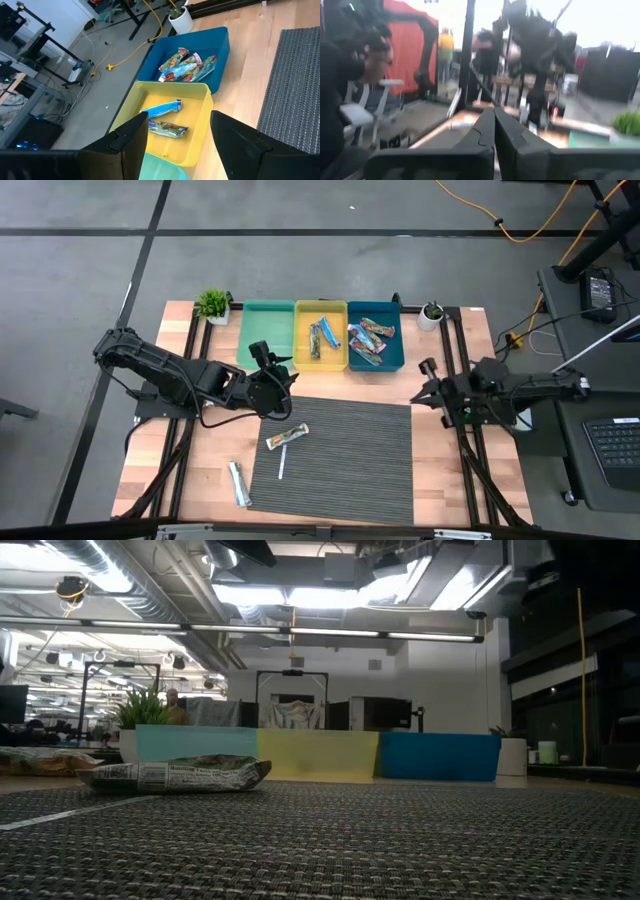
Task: Pick and place Granola Bars by type
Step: Put the yellow granola bar into the green bin
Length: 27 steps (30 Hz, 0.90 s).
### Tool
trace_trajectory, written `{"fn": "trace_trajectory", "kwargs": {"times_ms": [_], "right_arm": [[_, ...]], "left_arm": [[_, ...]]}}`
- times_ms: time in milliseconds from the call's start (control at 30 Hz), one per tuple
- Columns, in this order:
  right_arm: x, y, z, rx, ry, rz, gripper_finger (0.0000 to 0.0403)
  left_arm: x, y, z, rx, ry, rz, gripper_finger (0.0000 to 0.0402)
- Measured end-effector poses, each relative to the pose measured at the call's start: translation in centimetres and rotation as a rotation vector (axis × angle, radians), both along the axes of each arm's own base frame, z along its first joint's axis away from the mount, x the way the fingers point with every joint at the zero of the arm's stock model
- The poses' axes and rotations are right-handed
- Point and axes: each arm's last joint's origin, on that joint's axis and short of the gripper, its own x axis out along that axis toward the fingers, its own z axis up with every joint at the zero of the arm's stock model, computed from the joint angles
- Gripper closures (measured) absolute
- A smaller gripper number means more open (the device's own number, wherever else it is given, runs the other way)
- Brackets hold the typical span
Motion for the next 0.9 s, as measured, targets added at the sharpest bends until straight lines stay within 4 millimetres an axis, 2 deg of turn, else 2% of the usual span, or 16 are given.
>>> {"fn": "trace_trajectory", "kwargs": {"times_ms": [233, 400, 533, 733, 900], "right_arm": [[-2.1, 0.1, -0.9, -0.03, -0.158, 0.048, 0.0399], [-1.7, 0.0, -2.0, -0.092, -0.065, 0.001, 0.0398], [-1.5, 0.0, -2.8, -0.187, -0.065, -0.02, 0.0398], [-1.2, -0.2, -4.3, -0.192, 0.062, -0.085, 0.0398], [-1.2, -0.2, -4.3, -0.191, 0.06, -0.088, 0.0398]], "left_arm": [[0.0, 0.0, 0.0, -0.016, -0.015, 0.01, 0.0196], [0.0, 0.0, 0.0, -0.031, -0.027, 0.02, 0.0196], [0.0, 0.0, -0.1, -0.055, -0.028, 0.012, 0.0197], [0.0, -0.2, -0.2, -0.091, -0.017, -0.018, 0.0194], [0.0, -0.2, -0.2, -0.092, -0.016, -0.019, 0.0197]]}}
